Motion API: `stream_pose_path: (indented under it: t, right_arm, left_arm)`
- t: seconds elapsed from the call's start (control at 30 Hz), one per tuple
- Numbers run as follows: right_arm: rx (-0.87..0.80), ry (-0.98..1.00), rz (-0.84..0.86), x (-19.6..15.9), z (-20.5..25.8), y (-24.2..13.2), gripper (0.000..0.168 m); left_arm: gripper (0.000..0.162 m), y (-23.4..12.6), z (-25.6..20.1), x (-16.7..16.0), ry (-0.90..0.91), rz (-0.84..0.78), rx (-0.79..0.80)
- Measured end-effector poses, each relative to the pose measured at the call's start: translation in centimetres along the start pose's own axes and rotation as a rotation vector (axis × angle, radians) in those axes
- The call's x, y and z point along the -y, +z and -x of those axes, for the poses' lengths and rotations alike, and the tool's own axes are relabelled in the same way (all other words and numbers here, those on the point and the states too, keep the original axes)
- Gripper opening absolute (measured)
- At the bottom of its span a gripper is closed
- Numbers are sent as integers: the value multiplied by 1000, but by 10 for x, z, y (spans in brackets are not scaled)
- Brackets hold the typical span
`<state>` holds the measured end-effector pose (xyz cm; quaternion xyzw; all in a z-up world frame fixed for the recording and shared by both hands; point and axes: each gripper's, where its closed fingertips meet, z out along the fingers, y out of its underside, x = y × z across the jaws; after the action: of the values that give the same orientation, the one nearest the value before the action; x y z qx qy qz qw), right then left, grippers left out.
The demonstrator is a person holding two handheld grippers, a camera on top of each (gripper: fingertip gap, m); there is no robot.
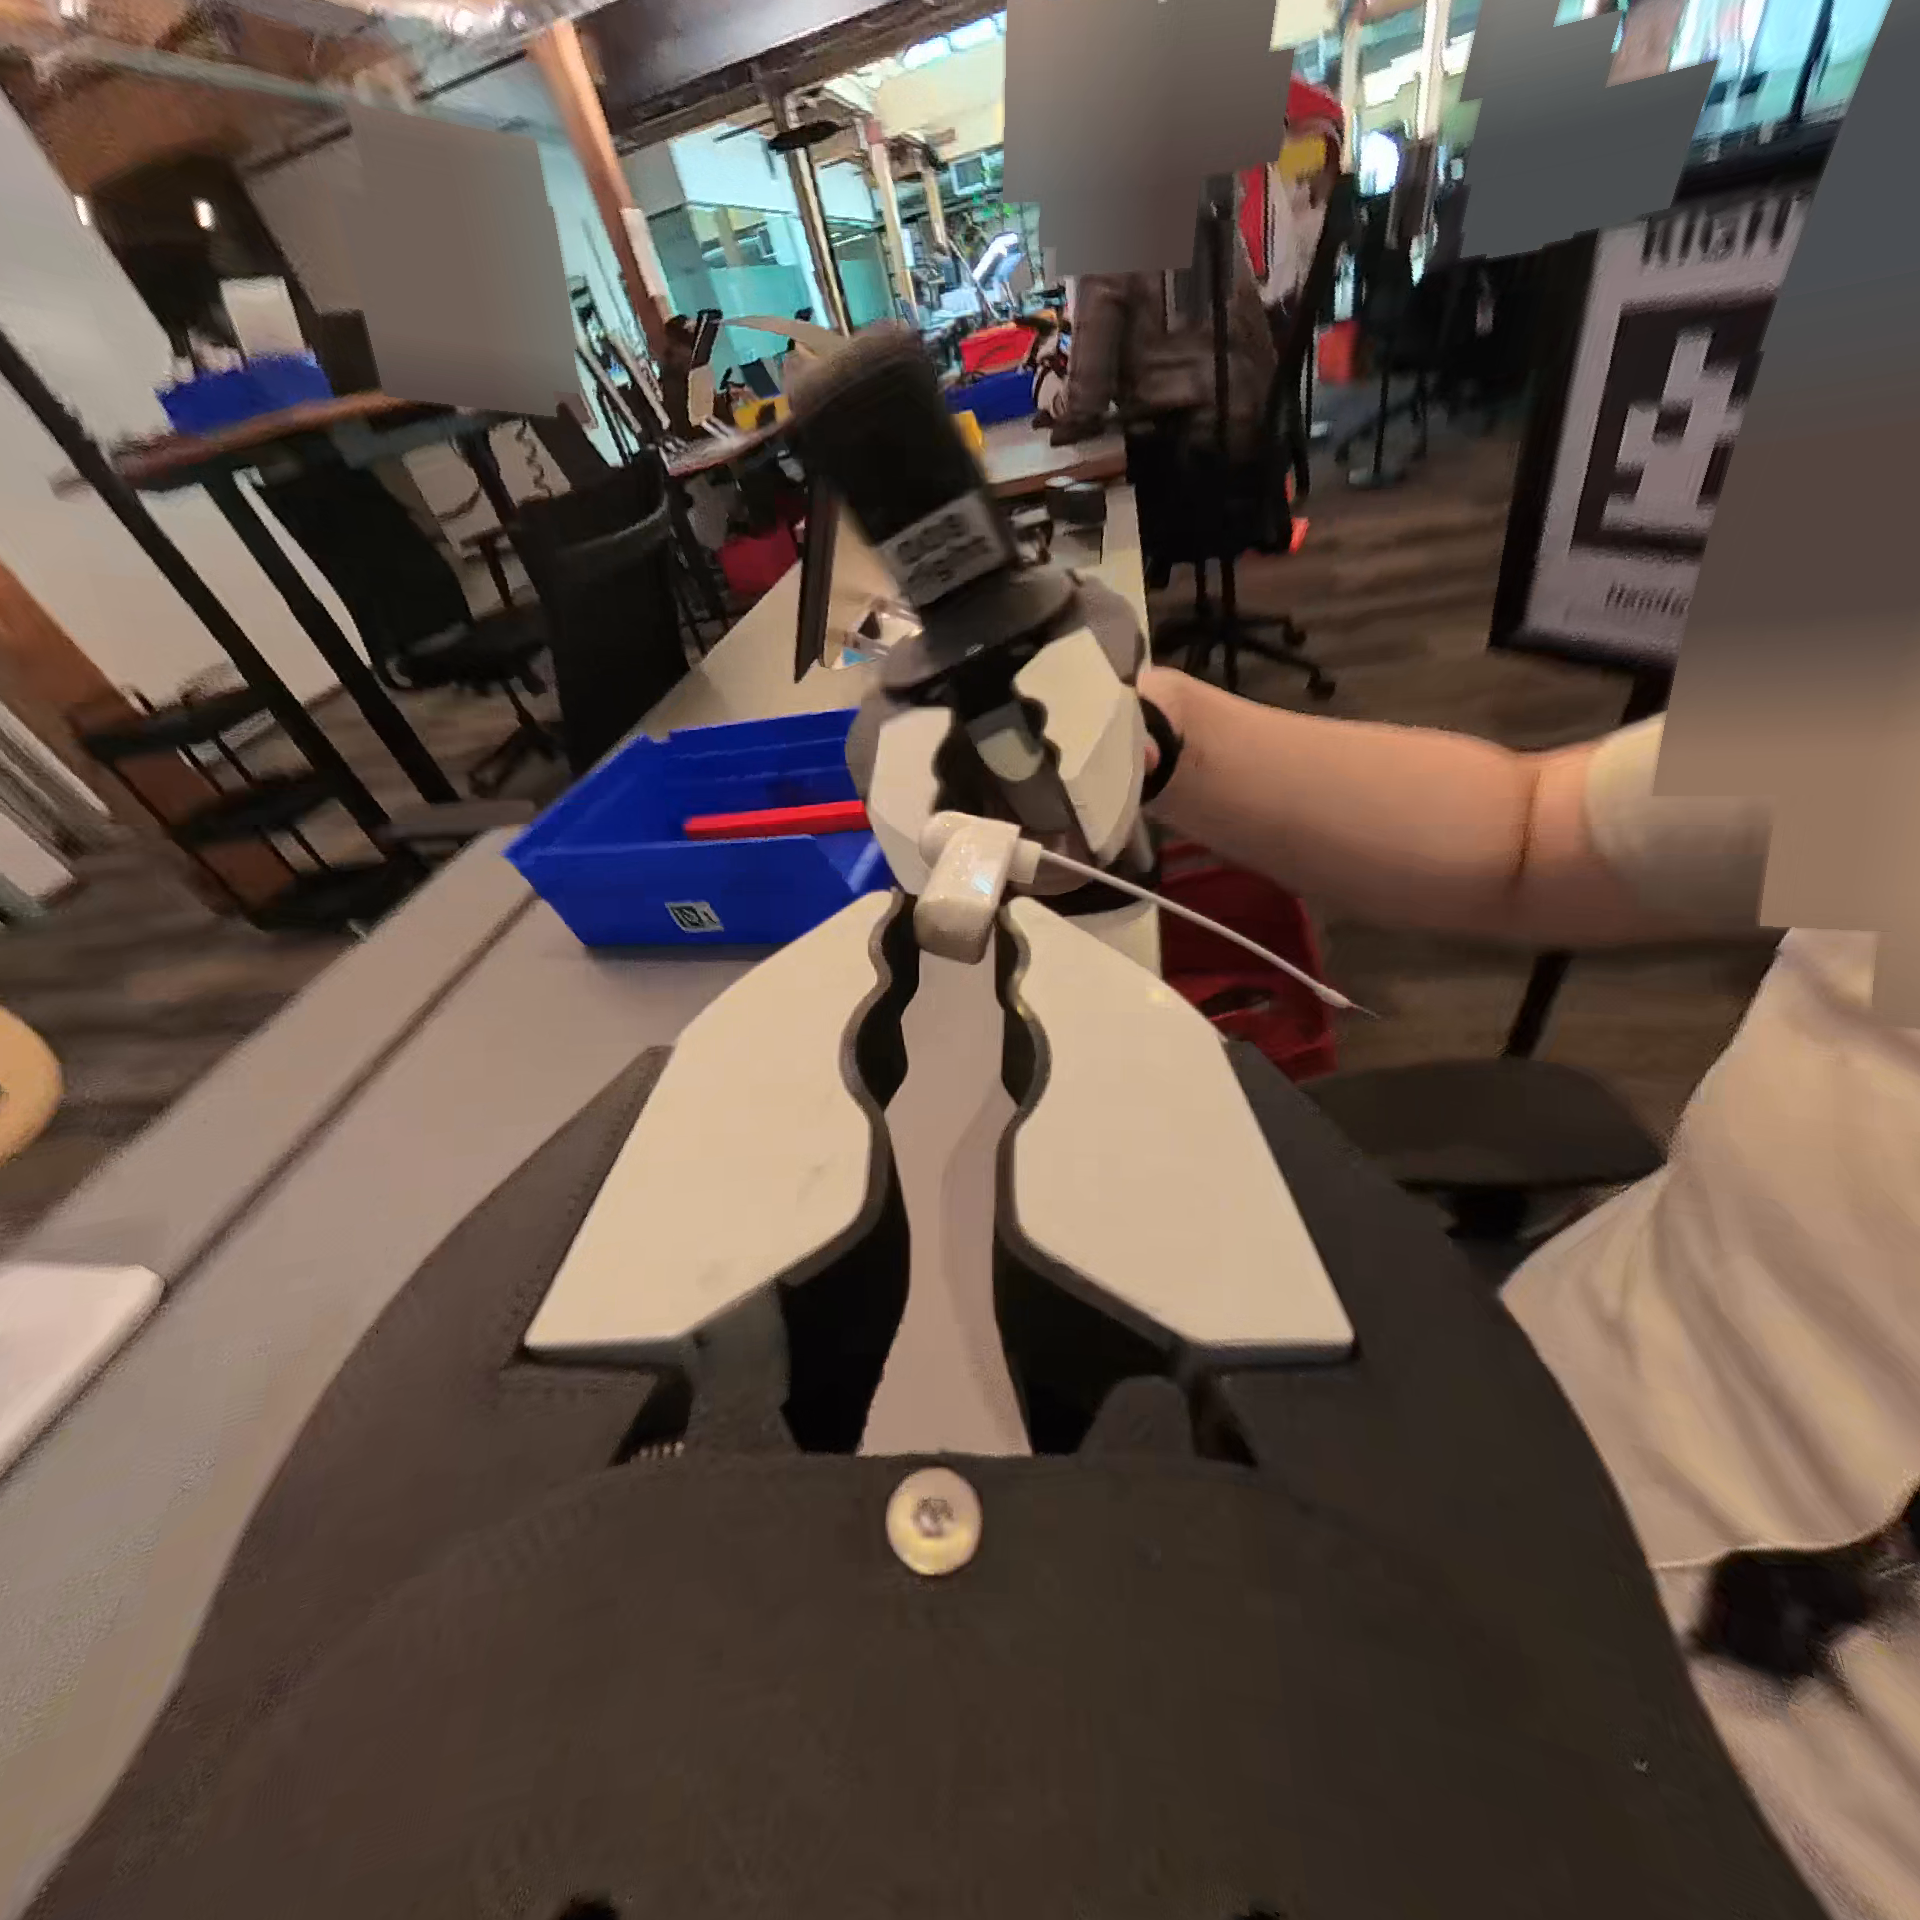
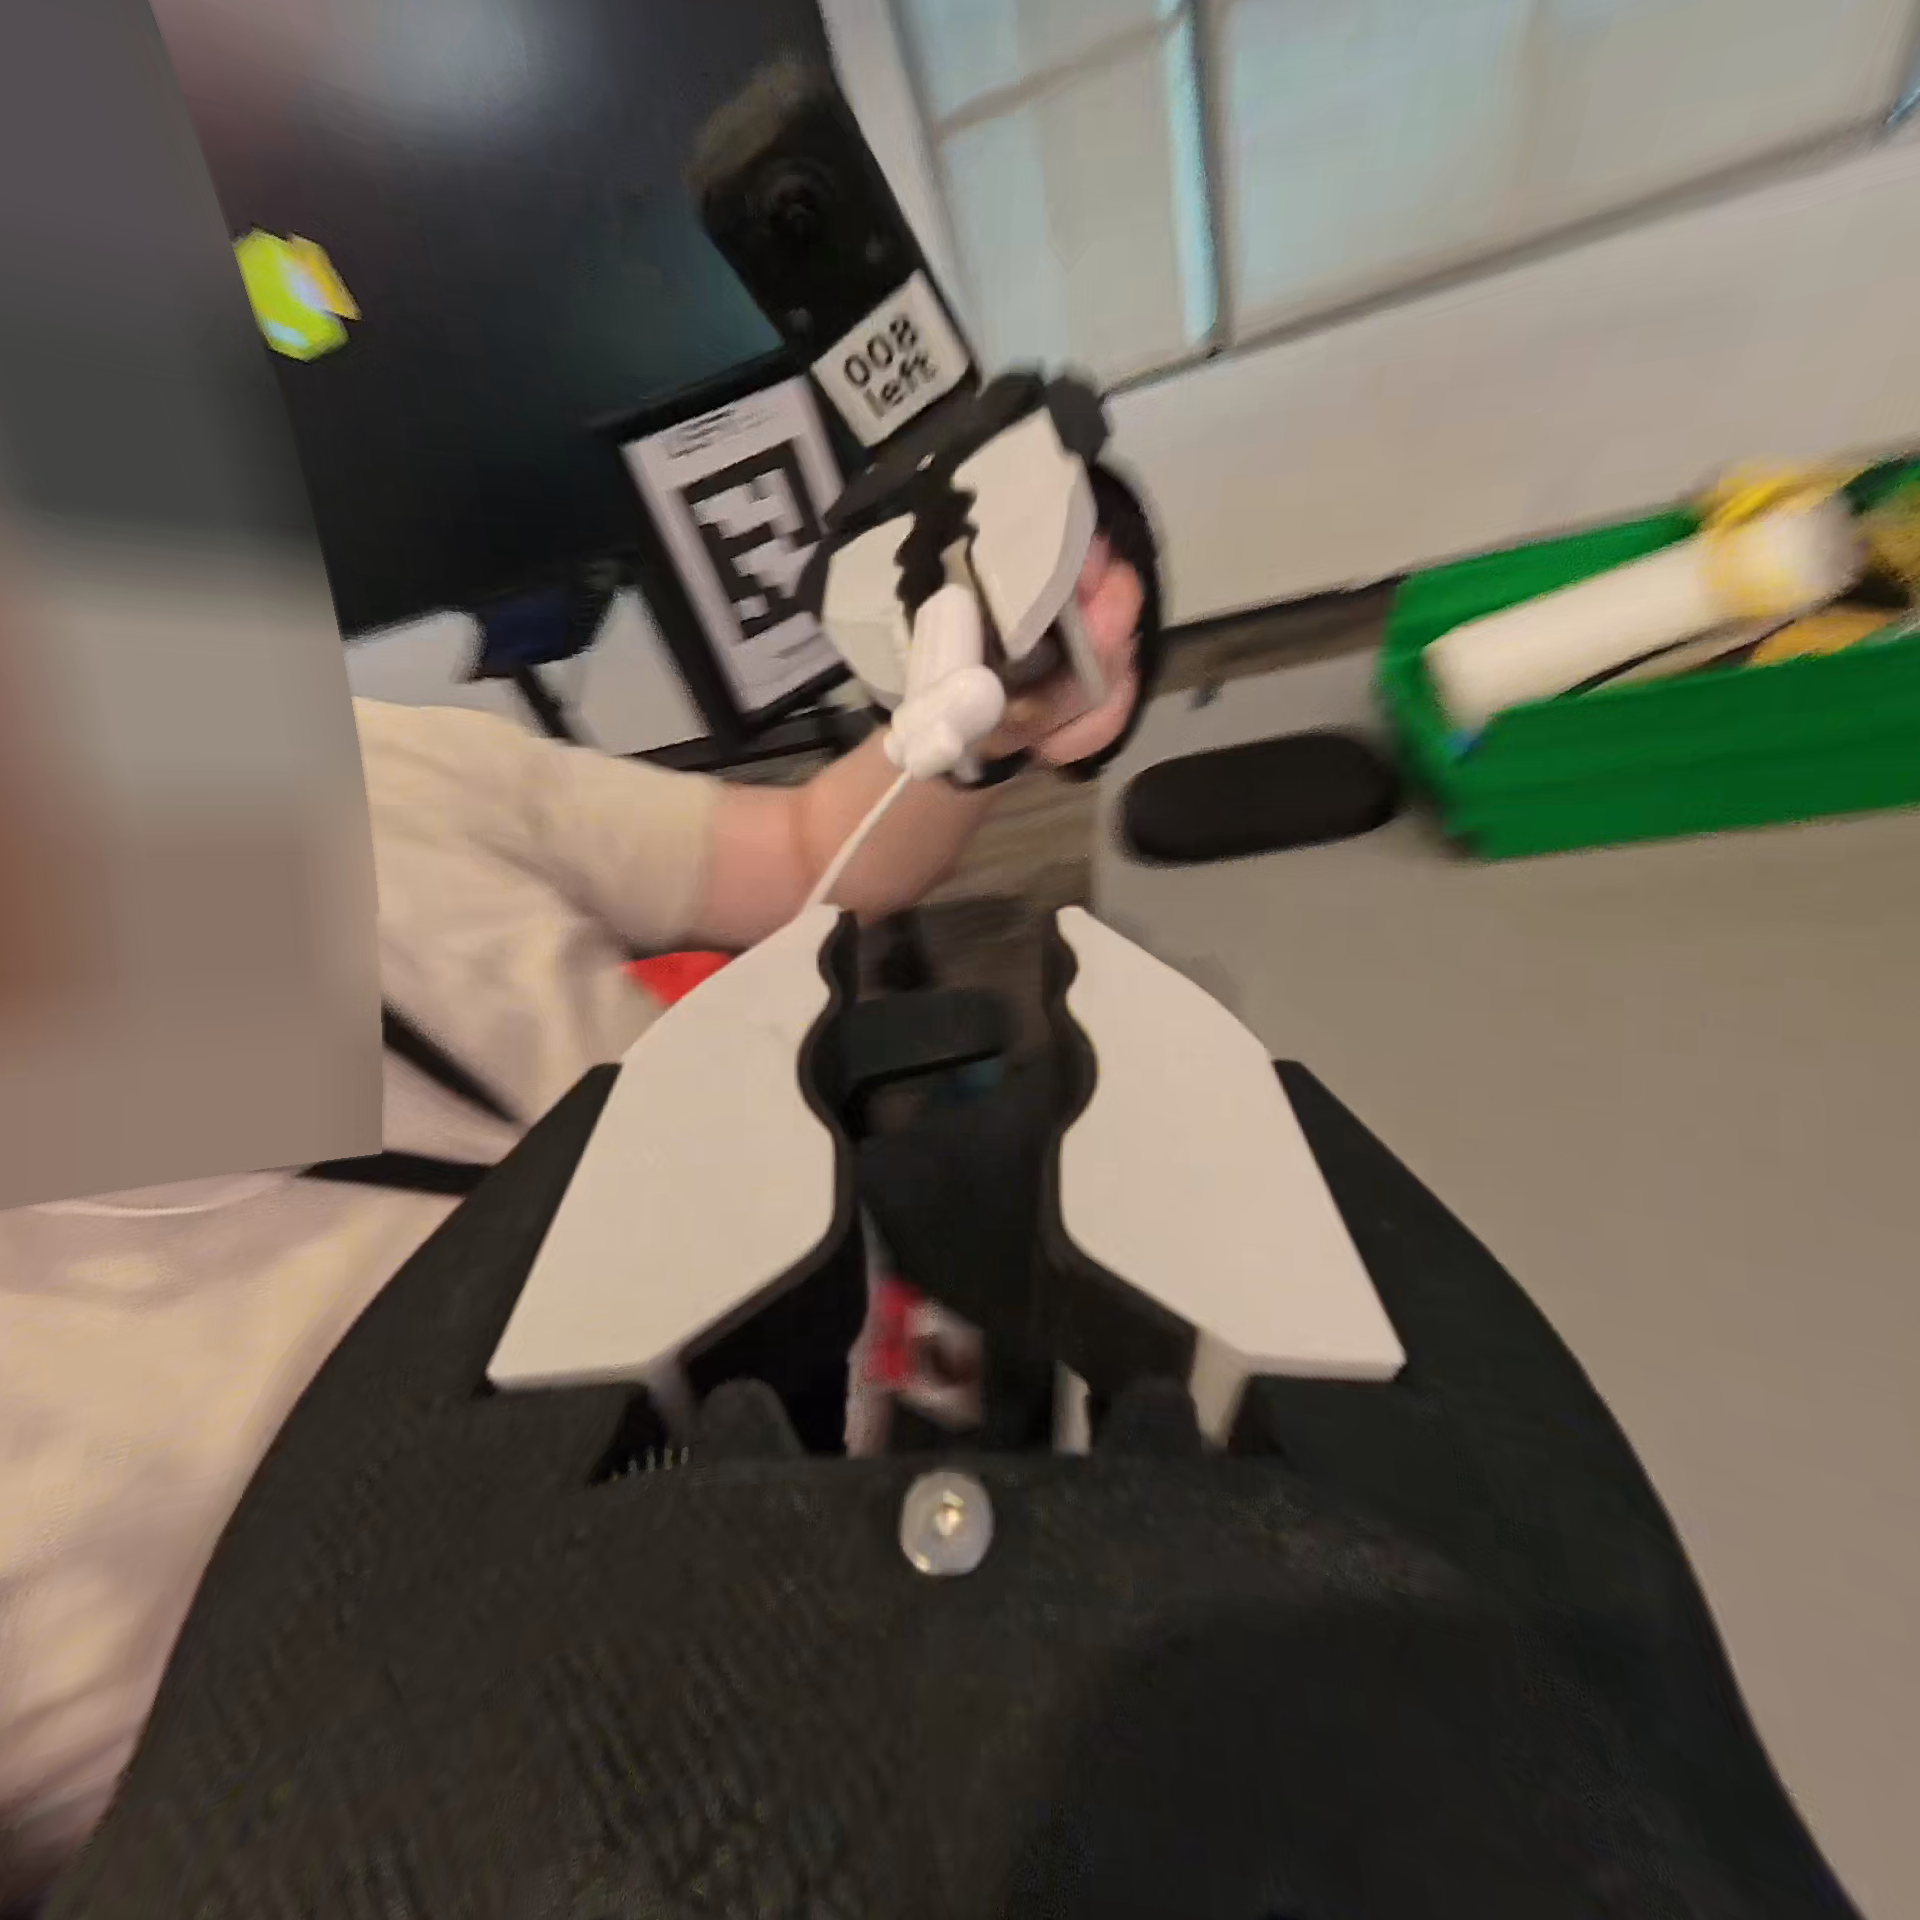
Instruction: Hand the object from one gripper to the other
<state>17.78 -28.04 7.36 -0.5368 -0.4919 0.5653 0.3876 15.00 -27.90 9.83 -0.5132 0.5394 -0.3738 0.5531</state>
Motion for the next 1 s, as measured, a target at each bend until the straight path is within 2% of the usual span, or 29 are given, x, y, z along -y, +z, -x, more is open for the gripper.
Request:
stream_pose_path:
  t: [0.13, 0.2, 0.23, 0.3, 0.43, 0.5, 0.57, 0.63, 0.7, 0.73, 0.83, 0.9, 1.0]
  right_arm:
    - [-461, -743, -177, 29, -16, -18, 39]
    - [-646, -1143, -172, 36, -6, -14, 39]
    - [-674, -1291, -106, 31, -2, -4, 39]
    - [-702, -1427, 50, 21, -6, 18, 45]
    - [-740, -1529, 130, 21, -16, 37, 40]
    - [-738, -1537, 128, 21, -18, 41, 34]
    - [-725, -1524, 129, 20, -19, 43, 15]
    - [-681, -1416, 132, 16, -21, 44, 14]
    - [-649, -1208, 121, 13, -28, 42, 14]
    - [-639, -1084, 114, 11, -34, 39, 14]
    - [-582, -646, 37, 6, -49, 28, 14]
    - [-609, -374, 8, 0, -65, 18, 14]
    - [-732, -219, 25, -12, -87, 5, 14]
  left_arm:
    - [13, -10, 10, -3, -327, -60, -19]
    - [13, -12, 13, -7, -451, -78, -41]
    - [13, -12, 15, -10, -499, -79, -46]
    - [13, -12, 14, -14, -553, -83, -74]
    - [13, -10, 12, -21, -617, -69, -107]
    - [13, -10, 9, -26, -620, -44, -117]
    - [13, -10, 7, -27, -635, -49, -138]
    - [13, -12, 6, -30, -658, -37, -155]
    - [15, -14, 11, -34, -673, -26, -144]
    - [22, -16, 17, -35, -644, -24, -107]
    - [37, -26, 41, -42, -445, -5, 134]
    - [47, -29, 46, -43, -305, 40, 261]
    - [47, -22, 42, -43, -141, 115, 388]
